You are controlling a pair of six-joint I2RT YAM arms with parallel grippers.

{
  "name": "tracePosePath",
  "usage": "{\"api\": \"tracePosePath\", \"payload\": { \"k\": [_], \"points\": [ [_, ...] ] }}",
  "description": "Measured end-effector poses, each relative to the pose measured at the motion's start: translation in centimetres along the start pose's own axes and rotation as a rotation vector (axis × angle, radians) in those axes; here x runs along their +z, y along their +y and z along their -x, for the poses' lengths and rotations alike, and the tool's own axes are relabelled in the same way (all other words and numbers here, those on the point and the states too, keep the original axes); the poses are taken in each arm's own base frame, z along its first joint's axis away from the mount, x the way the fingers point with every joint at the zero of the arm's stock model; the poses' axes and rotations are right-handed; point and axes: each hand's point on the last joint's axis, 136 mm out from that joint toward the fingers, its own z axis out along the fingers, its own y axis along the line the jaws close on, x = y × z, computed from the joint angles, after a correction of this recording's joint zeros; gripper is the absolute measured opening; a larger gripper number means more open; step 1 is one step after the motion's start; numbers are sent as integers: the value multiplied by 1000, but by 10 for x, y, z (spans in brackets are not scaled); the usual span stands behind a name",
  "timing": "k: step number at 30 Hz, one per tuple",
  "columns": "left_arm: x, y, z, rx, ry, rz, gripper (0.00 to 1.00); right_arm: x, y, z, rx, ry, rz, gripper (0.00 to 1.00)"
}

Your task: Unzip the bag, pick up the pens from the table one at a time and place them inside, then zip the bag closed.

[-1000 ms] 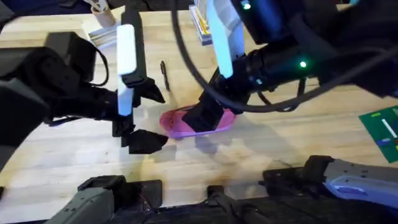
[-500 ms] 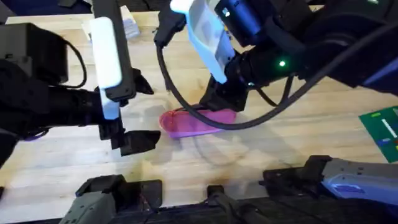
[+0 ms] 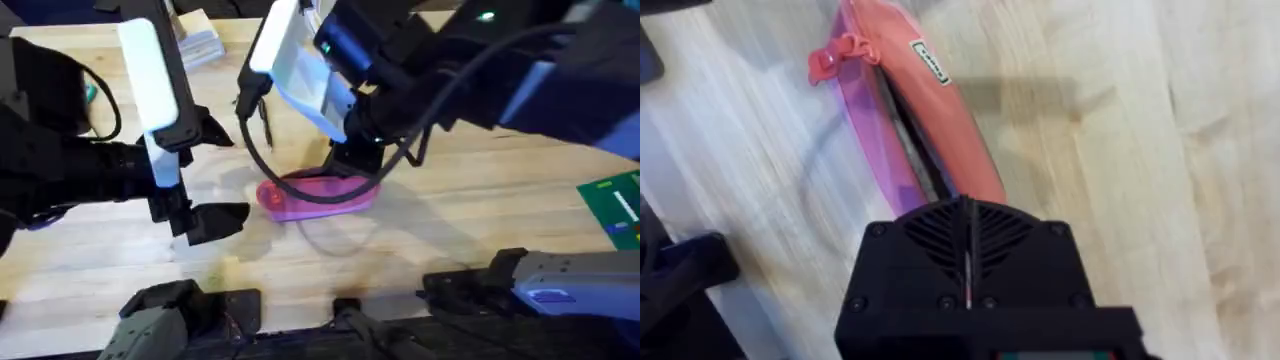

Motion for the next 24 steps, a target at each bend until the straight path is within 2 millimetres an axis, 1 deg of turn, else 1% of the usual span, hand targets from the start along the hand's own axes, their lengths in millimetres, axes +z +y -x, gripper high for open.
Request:
{"api": "tracePosePath", "payload": {
  "k": [3,8,18,20,23,24],
  "points": [
    [0,2,0,6,-1,8,993,7,4,-1,1,14,30,30],
    [0,4,1,10,-2,13,994,7,14,0,-2,3,89,29],
    [0,4,1,13,-3,16,994,8,18,3,-33,-9,113,29],
    [0,5,1,16,-4,20,994,14,17,4,-36,-4,116,30],
    [0,8,2,23,-5,29,994,27,17,4,-37,16,128,30],
    [0,9,2,28,-7,34,994,40,17,1,-36,45,143,30]
  ]
}}
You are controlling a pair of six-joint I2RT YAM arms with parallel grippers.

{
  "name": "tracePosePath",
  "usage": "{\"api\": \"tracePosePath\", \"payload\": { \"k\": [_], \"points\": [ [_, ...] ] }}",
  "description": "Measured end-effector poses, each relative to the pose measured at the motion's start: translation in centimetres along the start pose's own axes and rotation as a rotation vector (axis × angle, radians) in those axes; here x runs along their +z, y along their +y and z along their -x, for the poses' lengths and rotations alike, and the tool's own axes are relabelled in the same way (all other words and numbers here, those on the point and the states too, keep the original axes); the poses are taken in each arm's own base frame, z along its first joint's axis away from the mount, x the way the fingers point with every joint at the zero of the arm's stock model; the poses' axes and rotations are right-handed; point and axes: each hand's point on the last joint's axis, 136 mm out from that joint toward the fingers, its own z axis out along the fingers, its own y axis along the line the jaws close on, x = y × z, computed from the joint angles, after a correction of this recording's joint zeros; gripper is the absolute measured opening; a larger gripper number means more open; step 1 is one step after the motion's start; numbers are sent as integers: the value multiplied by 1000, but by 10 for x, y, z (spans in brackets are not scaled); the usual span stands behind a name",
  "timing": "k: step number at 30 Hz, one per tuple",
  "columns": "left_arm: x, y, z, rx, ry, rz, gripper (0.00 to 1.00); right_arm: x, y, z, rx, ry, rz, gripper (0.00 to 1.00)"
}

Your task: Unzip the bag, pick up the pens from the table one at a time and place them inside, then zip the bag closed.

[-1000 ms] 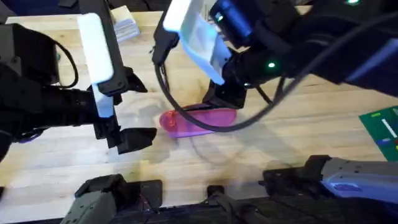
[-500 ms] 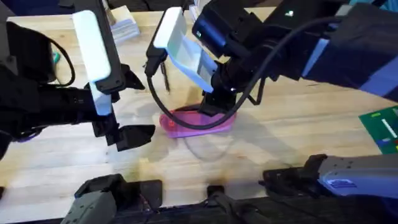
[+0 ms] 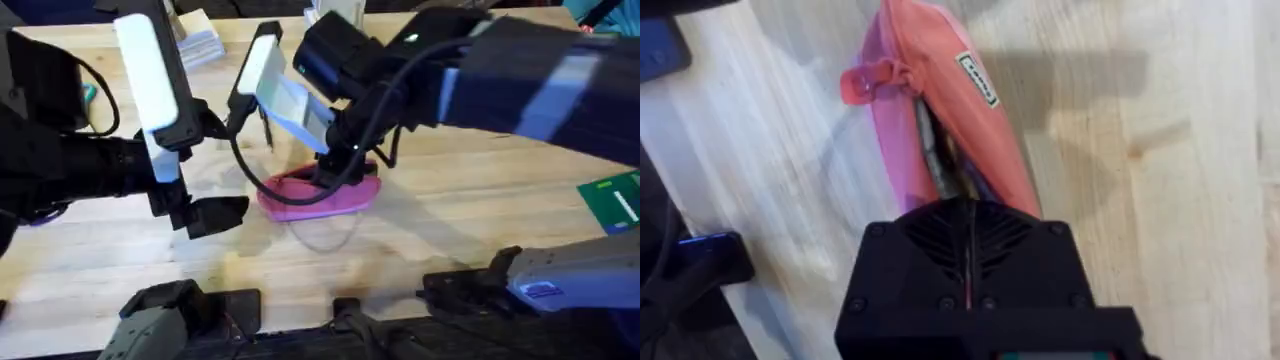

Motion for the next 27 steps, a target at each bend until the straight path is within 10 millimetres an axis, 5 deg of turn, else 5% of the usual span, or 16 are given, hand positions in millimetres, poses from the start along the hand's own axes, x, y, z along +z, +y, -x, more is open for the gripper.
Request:
{"api": "tracePosePath", "payload": {
  "k": [4,10,17,27],
  "points": [
    [0,1,0,4,-1,5,994,22,-1,-6,11,55,28,29],
    [0,4,1,13,-3,16,993,26,-1,-8,13,67,35,30],
    [0,4,1,13,-3,16,993,26,-1,-9,6,69,39,960],
    [0,4,1,6,-4,17,993,26,-1,-8,7,69,39,997]
  ]
}}
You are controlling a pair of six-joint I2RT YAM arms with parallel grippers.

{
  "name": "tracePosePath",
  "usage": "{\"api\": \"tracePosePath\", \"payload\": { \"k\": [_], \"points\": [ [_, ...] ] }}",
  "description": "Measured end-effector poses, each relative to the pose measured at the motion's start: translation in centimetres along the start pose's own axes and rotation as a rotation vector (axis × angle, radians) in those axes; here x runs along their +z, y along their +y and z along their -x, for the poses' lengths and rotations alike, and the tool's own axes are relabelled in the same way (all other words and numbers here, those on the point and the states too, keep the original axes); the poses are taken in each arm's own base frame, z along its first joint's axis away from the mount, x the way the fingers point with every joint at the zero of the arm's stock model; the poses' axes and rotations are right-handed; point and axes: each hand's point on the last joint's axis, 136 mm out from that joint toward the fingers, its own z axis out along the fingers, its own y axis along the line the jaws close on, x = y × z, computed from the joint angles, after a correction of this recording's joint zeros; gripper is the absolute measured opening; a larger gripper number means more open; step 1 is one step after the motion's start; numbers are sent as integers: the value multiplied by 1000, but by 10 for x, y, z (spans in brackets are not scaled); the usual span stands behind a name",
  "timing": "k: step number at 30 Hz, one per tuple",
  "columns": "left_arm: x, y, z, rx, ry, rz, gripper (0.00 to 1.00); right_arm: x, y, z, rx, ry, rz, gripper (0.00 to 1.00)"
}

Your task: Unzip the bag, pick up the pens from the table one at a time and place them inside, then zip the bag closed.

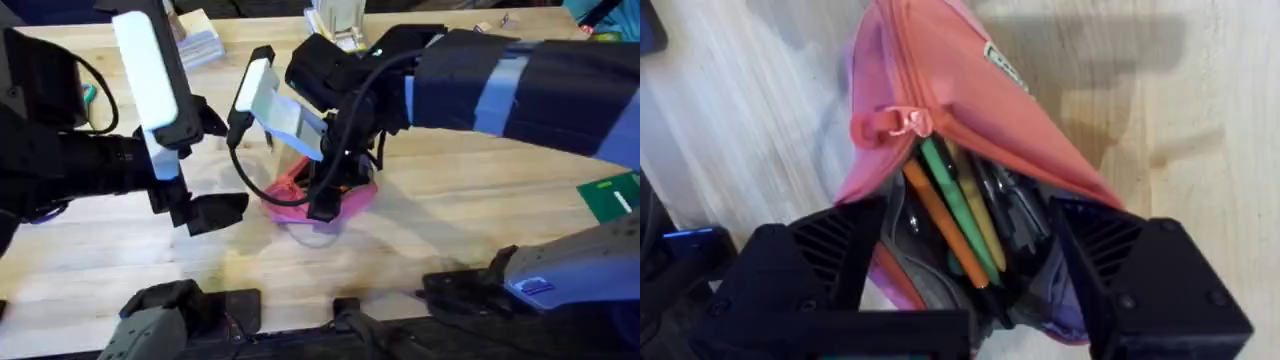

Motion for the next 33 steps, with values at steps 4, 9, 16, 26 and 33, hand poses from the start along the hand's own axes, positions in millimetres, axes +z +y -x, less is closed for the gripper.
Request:
{"api": "tracePosePath", "payload": {
  "k": [4,9,16,26,33],
  "points": [
    [0,15,2,-60,-8,57,993,-5,0,1,10,-11,-6,997],
    [-4,44,6,-193,-28,168,993,-32,3,7,48,-82,-39,998],
    [-11,76,10,-455,-78,292,993,-88,11,15,120,-238,-98,998],
    [-5,91,11,-767,-154,280,993,-155,24,14,218,-445,-152,998],
    [-4,90,14,-842,-179,262,995,-176,29,11,249,-511,-162,997]
  ]
}}
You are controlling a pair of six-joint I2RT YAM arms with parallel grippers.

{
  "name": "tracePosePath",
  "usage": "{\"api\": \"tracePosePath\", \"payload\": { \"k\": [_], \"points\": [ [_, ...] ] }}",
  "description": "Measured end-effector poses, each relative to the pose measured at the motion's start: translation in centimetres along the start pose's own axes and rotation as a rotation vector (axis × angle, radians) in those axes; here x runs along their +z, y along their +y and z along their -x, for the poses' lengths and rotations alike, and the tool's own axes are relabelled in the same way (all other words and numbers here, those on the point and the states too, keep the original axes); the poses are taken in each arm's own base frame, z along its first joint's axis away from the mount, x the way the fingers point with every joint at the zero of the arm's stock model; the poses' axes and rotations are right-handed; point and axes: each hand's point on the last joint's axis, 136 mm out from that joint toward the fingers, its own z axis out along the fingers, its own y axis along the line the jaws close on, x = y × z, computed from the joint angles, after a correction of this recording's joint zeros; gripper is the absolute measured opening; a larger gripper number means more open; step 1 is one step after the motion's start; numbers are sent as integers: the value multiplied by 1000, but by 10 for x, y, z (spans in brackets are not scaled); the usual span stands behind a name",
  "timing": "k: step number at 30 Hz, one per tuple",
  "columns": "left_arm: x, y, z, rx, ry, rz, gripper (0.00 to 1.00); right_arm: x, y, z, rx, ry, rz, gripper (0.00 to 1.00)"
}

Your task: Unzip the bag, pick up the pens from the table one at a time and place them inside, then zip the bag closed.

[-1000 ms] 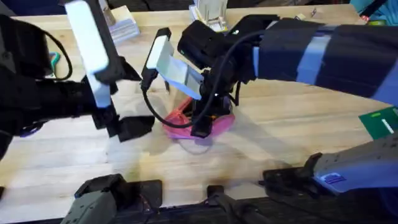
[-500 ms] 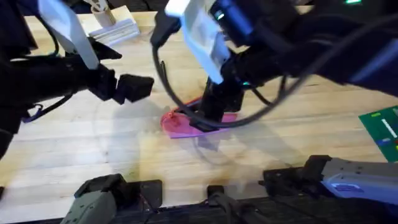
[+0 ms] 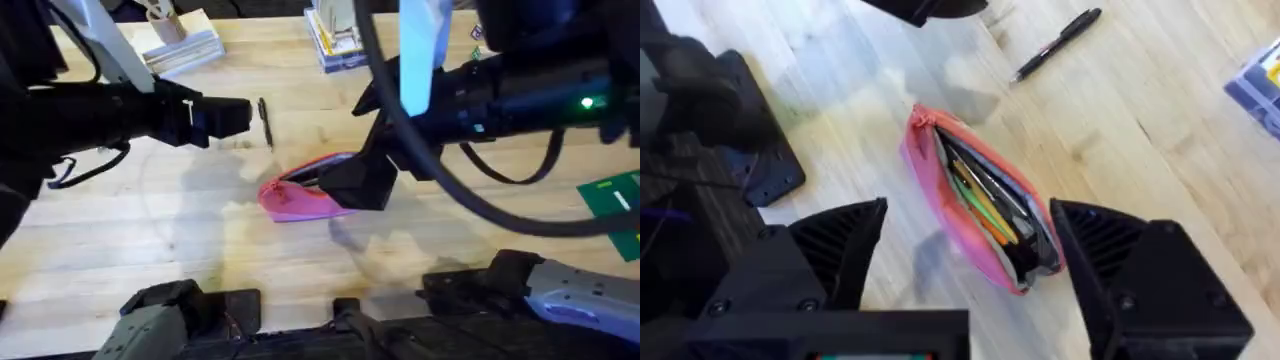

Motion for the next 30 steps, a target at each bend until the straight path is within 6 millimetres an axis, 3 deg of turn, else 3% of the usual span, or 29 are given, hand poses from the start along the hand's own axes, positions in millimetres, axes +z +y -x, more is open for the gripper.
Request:
{"api": "tracePosePath", "payload": {
  "k": [10,22,30],
  "points": [
    [39,-3,2,-115,63,147,995,-11,2,3,24,-36,-5,997],
    [113,20,-25,-301,160,359,995,-33,5,8,17,-104,-12,998],
    [145,41,-52,-371,205,503,995,-39,6,9,14,-122,-14,998]
  ]
}}
